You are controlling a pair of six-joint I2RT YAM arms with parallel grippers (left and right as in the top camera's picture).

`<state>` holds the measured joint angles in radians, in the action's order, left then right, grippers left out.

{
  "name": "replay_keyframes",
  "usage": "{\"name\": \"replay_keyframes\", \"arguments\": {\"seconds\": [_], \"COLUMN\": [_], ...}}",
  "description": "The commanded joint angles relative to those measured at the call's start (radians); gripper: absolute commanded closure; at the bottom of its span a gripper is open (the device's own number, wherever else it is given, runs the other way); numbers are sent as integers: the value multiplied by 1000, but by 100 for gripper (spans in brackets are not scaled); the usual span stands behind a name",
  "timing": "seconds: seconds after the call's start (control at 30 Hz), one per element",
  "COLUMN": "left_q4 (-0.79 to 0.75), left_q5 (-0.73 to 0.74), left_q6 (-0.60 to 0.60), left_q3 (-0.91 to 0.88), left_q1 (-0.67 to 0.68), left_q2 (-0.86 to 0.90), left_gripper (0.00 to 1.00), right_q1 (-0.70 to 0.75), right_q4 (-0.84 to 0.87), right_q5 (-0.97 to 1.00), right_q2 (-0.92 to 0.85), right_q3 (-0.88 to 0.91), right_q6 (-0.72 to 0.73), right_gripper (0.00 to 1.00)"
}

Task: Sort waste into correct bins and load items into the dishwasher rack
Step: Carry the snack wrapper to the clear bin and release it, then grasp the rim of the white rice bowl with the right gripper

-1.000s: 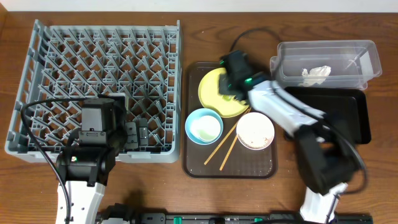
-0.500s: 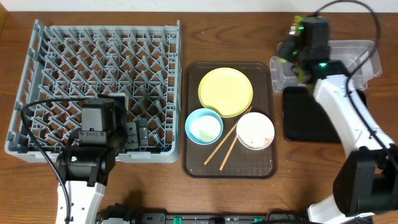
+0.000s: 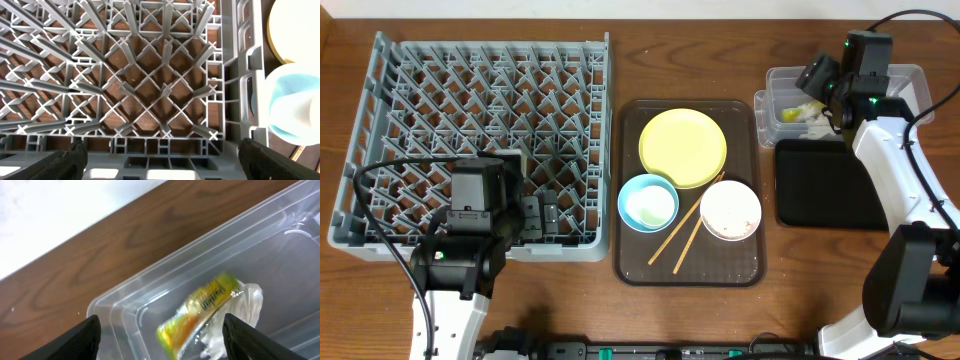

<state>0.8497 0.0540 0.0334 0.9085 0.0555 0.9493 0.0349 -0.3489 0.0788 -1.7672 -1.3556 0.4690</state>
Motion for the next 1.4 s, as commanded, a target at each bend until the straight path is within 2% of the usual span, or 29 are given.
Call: {"name": "replay_keyframes", "arguments": {"seconds": [0.0, 0.17, 0.4, 0.53, 0.67, 0.73, 0.9, 1.0, 1.13, 1.37], "left_q4": [3, 3, 2, 2, 2, 2, 3, 3, 6, 10], "left_q5": [10, 10, 10, 10, 10, 10, 10, 10, 10, 10], "left_q6": [13, 13, 13, 13, 13, 13, 13, 13, 13, 13], "left_q3": [24, 24, 24, 24, 24, 24, 24, 24, 24, 24], "left_q1": [0, 0, 0, 0, 0, 0, 0, 0, 0, 0], "left_q2": [0, 0, 4, 5, 5, 5, 5, 5, 5, 5], "left_gripper": [2, 2, 2, 2, 2, 2, 2, 2, 2, 2], "right_q1": [3, -1, -71, -167, -293, -363, -506, -573, -629, -677], "right_q4": [-31, -121, -417, -592, -663, -650, -535, -432, -344, -221], "right_q5": [-31, -169, -409, -411, -385, -359, -232, -186, -102, -90], "right_q2": [5, 71, 205, 218, 216, 216, 216, 216, 216, 211], "right_q3": [-5, -5, -5, -3, 40, 87, 233, 320, 395, 490], "right_q6": [-89, -211, -386, -438, -441, -428, -319, -281, -206, -164], "right_gripper": [24, 26, 27, 27, 31, 36, 38, 46, 48, 60]}}
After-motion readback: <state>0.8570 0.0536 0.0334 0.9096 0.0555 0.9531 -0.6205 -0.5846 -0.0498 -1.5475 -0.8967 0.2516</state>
